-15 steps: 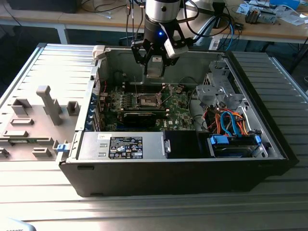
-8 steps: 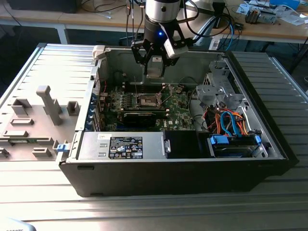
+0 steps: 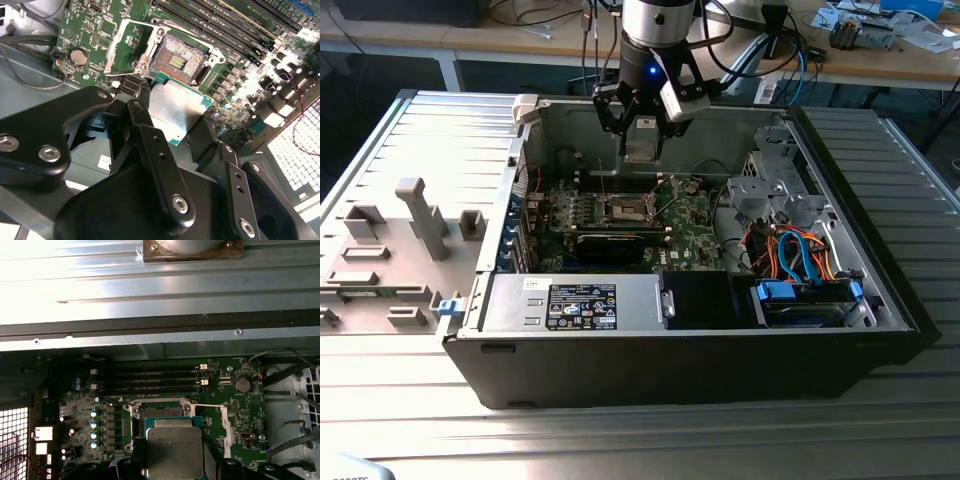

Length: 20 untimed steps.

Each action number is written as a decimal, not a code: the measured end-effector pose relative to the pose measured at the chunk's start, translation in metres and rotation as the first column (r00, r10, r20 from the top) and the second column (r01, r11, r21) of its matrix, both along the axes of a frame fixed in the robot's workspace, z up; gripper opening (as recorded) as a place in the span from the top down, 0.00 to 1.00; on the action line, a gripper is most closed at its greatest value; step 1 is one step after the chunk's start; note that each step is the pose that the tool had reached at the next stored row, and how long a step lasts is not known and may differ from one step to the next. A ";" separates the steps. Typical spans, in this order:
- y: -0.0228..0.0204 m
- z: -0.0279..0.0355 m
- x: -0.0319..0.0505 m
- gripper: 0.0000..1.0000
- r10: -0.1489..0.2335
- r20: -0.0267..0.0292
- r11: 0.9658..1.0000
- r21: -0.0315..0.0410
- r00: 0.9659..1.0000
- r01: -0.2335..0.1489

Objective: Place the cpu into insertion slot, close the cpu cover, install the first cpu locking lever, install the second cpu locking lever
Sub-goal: 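Place the cpu into insertion slot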

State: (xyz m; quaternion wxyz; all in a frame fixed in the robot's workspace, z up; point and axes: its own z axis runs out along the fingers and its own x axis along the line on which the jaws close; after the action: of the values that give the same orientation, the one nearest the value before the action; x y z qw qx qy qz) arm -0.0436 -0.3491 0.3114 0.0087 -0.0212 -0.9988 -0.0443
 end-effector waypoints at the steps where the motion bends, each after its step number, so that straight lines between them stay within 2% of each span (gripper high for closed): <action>1: 0.0000 0.0000 0.0000 0.46 -0.001 0.000 1.000 0.000 1.000 0.001; 20: 0.0000 -0.0006 0.0000 0.46 -0.035 0.000 0.999 0.000 0.999 0.035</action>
State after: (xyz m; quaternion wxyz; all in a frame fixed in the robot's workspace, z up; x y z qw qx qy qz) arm -0.0436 -0.3491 0.3108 0.0079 -0.0385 -0.9982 -0.0444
